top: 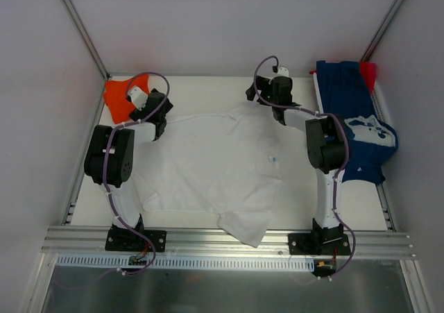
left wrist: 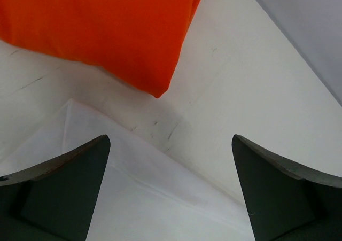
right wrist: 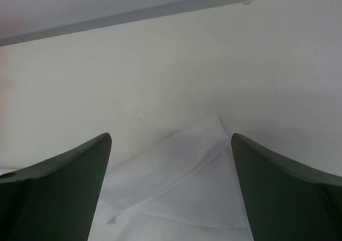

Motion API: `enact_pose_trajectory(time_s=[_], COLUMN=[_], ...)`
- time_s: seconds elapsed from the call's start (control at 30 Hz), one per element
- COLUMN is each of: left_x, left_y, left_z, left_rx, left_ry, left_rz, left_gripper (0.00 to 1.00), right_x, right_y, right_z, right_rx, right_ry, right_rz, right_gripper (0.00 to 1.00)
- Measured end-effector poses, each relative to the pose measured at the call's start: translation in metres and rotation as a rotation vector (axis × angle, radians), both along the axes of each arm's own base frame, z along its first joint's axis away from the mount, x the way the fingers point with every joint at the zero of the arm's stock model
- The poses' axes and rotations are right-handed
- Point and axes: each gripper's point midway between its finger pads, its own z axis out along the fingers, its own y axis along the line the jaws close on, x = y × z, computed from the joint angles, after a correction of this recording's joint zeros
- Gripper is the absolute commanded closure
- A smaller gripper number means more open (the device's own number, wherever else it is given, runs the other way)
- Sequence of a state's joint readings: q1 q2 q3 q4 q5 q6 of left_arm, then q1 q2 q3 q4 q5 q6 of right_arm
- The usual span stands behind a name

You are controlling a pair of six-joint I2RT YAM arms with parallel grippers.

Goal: Fold and stack the t-shirts
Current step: Flatten out the tshirt

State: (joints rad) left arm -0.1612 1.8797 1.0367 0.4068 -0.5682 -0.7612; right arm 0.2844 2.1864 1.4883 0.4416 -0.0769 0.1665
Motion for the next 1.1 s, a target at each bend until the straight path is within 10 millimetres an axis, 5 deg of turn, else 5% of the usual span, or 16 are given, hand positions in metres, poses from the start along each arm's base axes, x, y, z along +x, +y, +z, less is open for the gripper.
enact_pose_trajectory(time_s=[0.13,0.27,0.43,0.53,0.6,0.67,0.77,0.87,0.93,1.1], left_x=[0.007,0.013,-0.007,-0.039,-0.055,-0.064,-0.069,-0.070,-0.073,-0.080], left_y=[0.001,0.003,0.001,0.001,-0.002,-0.008,-0.021,-0.036,-0.048,-0.068], left_z=[0.017,0.073,0.168,0.188,0.175,0.146,0.098,0.053,0.026,-0.009], left_rx=[0.054,0.096,0.062,0.017,-0.009,-0.018,-0.018,-0.038,-0.067,-0.107], left_ry=[-0.022,-0.109,-0.291,-0.354,-0.340,-0.275,-0.143,-0.015,0.060,0.135], left_rz=[-0.030,-0.048,-0.065,-0.080,-0.104,-0.143,-0.231,-0.331,-0.403,-0.539], left_gripper=[0.01,0.01,0.01,0.01,0.01,0.01,0.01,0.01,0.02,0.03], right_x=[-0.006,-0.038,-0.102,-0.136,-0.151,-0.156,-0.159,-0.157,-0.154,-0.128], right_y=[0.012,0.022,0.032,0.041,0.049,0.053,0.061,0.071,0.077,0.091], right_z=[0.003,0.021,0.097,0.152,0.177,0.180,0.153,0.116,0.096,0.080], right_rx=[-0.051,-0.106,-0.106,-0.056,-0.013,0.012,0.020,0.006,-0.004,-0.001], right_ry=[-0.020,-0.030,-0.139,-0.235,-0.270,-0.260,-0.161,-0.036,0.030,0.102], right_rz=[0.012,0.027,0.050,0.081,0.113,0.134,0.176,0.210,0.226,0.251], right_gripper=[0.01,0.00,0.01,0.01,0.04,0.15,0.39,0.81,0.98,0.99])
